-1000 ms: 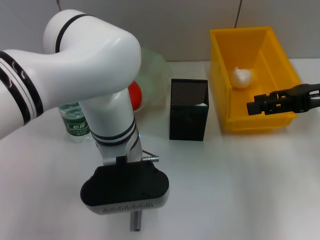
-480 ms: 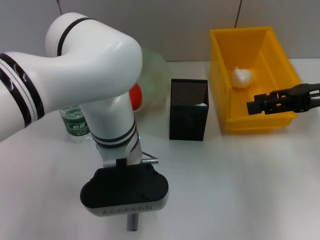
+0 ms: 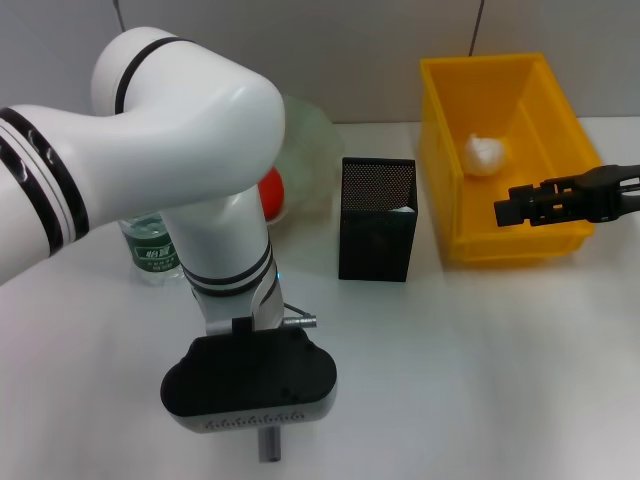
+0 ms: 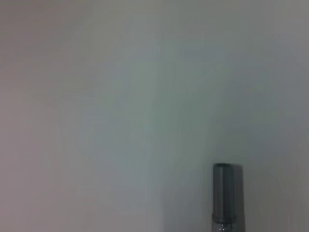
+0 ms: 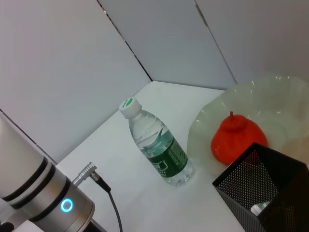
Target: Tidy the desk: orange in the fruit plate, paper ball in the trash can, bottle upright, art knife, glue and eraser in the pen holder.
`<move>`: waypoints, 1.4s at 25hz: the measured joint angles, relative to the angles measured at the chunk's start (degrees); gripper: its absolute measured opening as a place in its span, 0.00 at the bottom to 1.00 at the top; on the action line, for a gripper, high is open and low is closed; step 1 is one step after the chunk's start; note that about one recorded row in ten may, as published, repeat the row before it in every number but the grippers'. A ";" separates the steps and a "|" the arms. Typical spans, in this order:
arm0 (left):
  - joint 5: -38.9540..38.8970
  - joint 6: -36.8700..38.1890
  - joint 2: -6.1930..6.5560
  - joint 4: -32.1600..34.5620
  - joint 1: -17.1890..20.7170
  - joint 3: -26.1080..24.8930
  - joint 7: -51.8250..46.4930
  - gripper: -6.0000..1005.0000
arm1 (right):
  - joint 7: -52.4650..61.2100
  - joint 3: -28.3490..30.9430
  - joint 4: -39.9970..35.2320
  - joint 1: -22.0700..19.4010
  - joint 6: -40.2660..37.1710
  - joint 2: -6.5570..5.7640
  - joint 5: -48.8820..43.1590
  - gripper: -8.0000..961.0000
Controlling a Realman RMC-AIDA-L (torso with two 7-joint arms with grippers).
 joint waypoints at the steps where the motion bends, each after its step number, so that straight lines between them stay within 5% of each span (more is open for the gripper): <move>1: 0.09 -0.11 0.00 -0.04 0.03 0.10 0.00 0.19 | 0.00 0.02 0.00 -0.01 0.00 0.00 0.00 0.73; 16: 0.97 2.20 0.03 5.00 1.19 -1.14 -4.47 0.16 | -0.02 0.26 -0.22 -0.10 -0.34 -0.43 0.03 0.73; 26: 0.38 6.72 -0.01 8.05 1.59 -14.36 -16.26 0.16 | -0.45 0.27 -0.92 -2.14 -1.56 -1.78 0.13 0.73; 35: -6.65 9.08 0.31 7.36 3.45 -27.80 -25.95 0.15 | -0.28 1.20 -3.06 -3.59 -1.51 -1.54 0.35 0.73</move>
